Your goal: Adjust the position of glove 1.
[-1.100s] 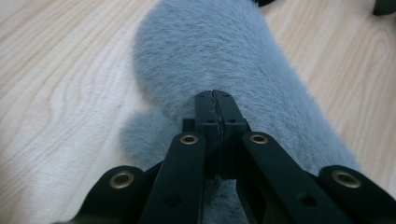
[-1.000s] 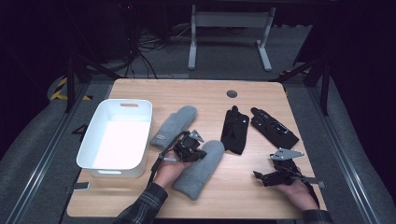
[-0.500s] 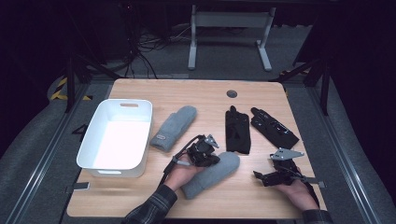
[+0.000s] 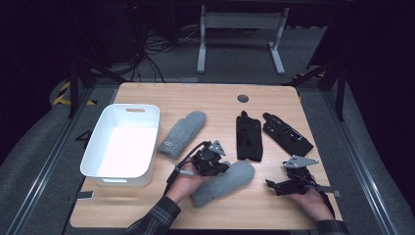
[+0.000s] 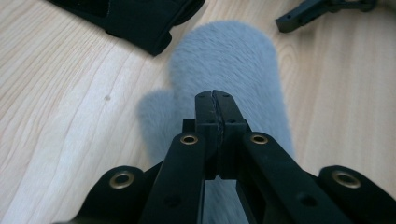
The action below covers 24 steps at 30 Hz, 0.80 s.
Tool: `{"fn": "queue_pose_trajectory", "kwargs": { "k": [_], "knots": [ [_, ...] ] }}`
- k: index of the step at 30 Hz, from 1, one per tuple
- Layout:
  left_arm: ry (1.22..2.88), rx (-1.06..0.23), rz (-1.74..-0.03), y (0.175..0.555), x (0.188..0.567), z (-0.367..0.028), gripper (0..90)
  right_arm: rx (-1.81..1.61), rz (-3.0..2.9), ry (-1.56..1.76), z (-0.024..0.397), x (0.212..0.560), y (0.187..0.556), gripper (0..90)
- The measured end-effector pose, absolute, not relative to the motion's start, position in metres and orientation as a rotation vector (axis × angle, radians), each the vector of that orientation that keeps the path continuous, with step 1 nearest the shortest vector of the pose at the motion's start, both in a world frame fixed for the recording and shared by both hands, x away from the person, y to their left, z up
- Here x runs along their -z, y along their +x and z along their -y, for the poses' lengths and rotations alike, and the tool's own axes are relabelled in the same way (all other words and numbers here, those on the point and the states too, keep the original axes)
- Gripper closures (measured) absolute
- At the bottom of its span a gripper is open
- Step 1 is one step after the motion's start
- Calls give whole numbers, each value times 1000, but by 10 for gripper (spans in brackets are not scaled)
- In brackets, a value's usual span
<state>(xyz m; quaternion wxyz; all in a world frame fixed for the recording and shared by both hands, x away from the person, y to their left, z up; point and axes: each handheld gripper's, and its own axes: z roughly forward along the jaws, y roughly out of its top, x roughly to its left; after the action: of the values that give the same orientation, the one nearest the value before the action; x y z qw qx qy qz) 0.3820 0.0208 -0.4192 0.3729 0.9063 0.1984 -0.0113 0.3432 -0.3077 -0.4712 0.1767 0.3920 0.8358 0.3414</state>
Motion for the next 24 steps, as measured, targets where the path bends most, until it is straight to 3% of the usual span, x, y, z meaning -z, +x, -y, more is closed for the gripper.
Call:
{"fn": "queue_pose_trajectory", "kwargs": {
  "k": [8,24],
  "knots": [
    [2364,38,-511,364,431,-37,900,-967,-2366,1110,308,471,343,5],
    [2364,52,-494,375,446,14,900,-967,-2367,1108,308,471,343,5]
  ]
}}
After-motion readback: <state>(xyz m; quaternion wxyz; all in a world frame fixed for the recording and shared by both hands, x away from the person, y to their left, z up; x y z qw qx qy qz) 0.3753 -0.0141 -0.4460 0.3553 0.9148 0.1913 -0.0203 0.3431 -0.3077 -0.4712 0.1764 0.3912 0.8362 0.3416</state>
